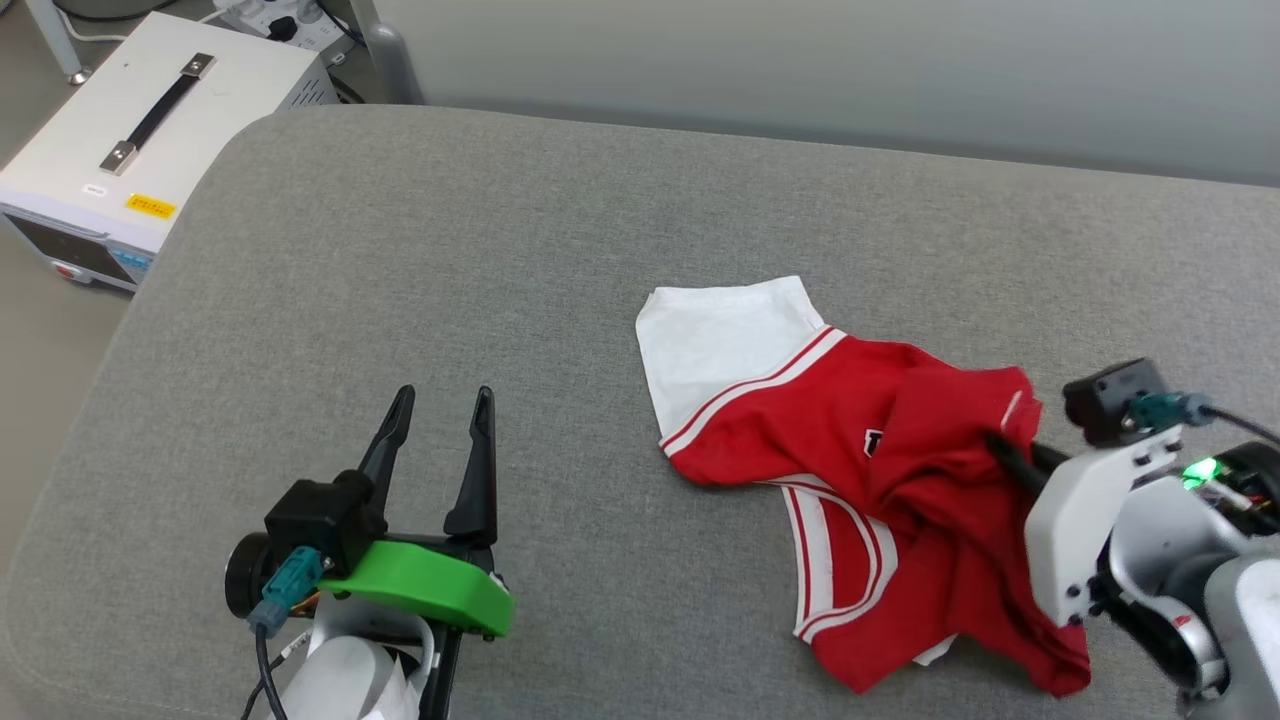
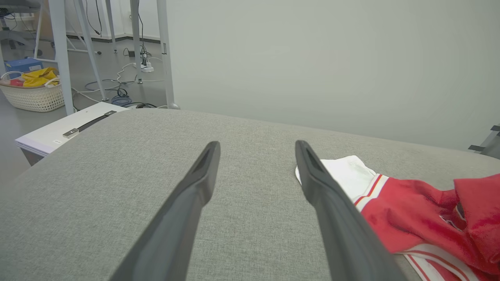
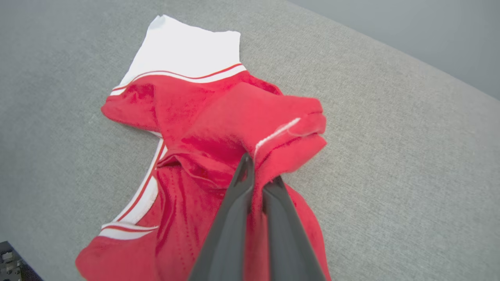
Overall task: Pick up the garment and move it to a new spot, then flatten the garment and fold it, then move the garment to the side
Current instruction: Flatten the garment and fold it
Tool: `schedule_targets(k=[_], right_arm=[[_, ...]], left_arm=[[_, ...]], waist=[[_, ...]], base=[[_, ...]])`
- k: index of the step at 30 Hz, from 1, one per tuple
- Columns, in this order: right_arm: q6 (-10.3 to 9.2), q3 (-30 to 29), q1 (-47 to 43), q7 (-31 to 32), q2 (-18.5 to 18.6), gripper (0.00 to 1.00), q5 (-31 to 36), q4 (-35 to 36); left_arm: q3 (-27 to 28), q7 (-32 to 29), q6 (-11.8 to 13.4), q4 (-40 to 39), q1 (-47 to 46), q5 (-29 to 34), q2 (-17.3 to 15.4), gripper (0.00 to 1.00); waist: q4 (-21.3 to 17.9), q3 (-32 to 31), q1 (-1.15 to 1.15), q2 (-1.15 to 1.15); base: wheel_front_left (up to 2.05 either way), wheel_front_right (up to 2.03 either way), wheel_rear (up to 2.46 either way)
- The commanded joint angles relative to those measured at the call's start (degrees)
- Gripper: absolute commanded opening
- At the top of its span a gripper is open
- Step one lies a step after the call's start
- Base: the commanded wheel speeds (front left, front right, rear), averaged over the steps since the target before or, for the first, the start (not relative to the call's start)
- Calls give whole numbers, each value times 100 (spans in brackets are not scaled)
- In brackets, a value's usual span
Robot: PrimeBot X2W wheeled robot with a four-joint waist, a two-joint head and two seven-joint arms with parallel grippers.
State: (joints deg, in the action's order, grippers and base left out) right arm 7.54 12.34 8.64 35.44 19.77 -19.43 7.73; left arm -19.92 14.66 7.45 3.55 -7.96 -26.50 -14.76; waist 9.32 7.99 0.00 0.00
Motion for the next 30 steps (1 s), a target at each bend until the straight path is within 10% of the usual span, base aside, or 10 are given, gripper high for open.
schedule_targets(k=[1, 15, 21, 23, 24, 25, 30], right_arm=[[-5, -182, 201, -82, 59, 0, 51, -12], [-5, -2287, 1827, -1173, 988, 0, -45, -2563], [-5, -2332, 2059, -1832, 1028, 0, -107, -3731], [-5, -2319, 2080, -2075, 970, 28, -117, -4036], [-5, -2323, 2087, -2210, 926, 85, -133, -4191], [-5, -2322, 2088, -2328, 903, 100, -131, -4303], [-5, -2452, 1992, -3310, 799, 100, -49, -4760]], left_arm=[[31, 33, -48, 21, -93, 80, 43, 100], [258, 33, -361, 61, -414, 348, 317, 100], [320, 33, -468, 115, -528, 473, 455, 100], [350, 33, -495, 138, -552, 512, 492, 100], [369, 33, -511, 154, -560, 532, 509, 100], [384, 33, -526, 170, -562, 547, 519, 100], [447, 34, -609, 284, -490, 629, 547, 100]], waist=[[-43, 13, 0, 0], [-24, 852, 0, 0], [5, 1050, 0, 0], [-6, 1058, 0, 0], [-17, 1045, 0, 0], [-28, 1023, 0, 0], [-124, 725, 0, 0]], base=[[0, 0, 0], [0, 0, 0], [0, 0, 0], [0, 0, 0], [0, 0, 0], [0, 0, 0], [0, 0, 0]])
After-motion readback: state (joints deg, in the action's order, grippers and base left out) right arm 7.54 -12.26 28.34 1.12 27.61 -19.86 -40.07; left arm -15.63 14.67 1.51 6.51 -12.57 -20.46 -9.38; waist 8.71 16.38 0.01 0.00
